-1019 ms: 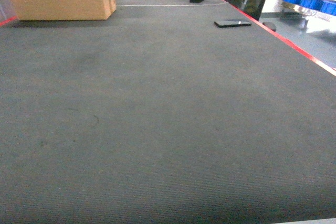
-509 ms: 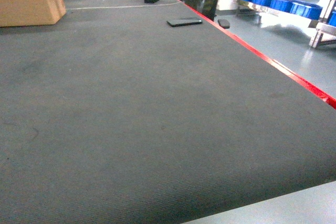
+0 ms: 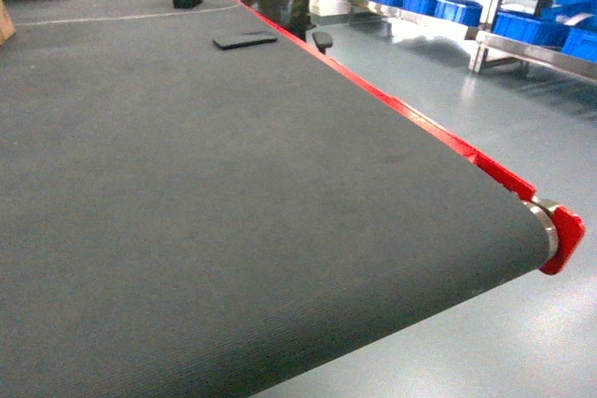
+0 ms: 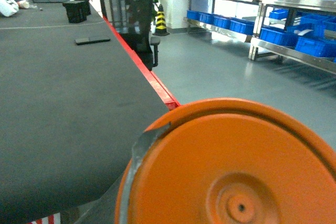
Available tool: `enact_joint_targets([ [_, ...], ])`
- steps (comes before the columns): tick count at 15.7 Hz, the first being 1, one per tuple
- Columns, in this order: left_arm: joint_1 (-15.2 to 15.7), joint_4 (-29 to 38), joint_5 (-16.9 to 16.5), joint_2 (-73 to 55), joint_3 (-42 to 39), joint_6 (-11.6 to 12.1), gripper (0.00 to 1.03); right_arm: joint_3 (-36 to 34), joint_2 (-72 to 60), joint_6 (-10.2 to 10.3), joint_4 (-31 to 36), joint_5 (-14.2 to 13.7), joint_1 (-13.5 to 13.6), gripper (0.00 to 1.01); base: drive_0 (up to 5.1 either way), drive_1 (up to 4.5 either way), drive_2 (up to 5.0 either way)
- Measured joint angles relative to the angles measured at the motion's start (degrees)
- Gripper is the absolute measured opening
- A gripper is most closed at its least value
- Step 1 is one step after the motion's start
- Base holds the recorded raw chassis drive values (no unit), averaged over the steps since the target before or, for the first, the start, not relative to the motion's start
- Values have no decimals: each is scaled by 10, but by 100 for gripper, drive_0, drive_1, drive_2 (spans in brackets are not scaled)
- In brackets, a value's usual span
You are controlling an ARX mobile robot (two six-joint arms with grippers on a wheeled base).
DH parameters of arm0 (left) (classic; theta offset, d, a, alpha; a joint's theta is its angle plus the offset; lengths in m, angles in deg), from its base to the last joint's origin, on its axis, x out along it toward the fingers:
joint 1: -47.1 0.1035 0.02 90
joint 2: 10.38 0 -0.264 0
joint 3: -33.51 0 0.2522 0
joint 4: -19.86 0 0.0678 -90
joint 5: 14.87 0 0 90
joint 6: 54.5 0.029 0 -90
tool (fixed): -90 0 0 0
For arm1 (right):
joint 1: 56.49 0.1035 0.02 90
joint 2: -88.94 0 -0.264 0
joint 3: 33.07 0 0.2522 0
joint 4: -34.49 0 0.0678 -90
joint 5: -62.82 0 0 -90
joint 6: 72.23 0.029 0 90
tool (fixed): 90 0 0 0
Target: Sort blue parts and orange caps into right shelf containers
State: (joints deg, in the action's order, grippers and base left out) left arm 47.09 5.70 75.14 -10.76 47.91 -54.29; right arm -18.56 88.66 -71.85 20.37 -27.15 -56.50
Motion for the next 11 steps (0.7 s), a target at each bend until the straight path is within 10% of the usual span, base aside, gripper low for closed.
enact_joint_targets([
  [11,0,0,0,0,0,0,42,0,0,0,0,0,0,43,-170,-170,-170],
])
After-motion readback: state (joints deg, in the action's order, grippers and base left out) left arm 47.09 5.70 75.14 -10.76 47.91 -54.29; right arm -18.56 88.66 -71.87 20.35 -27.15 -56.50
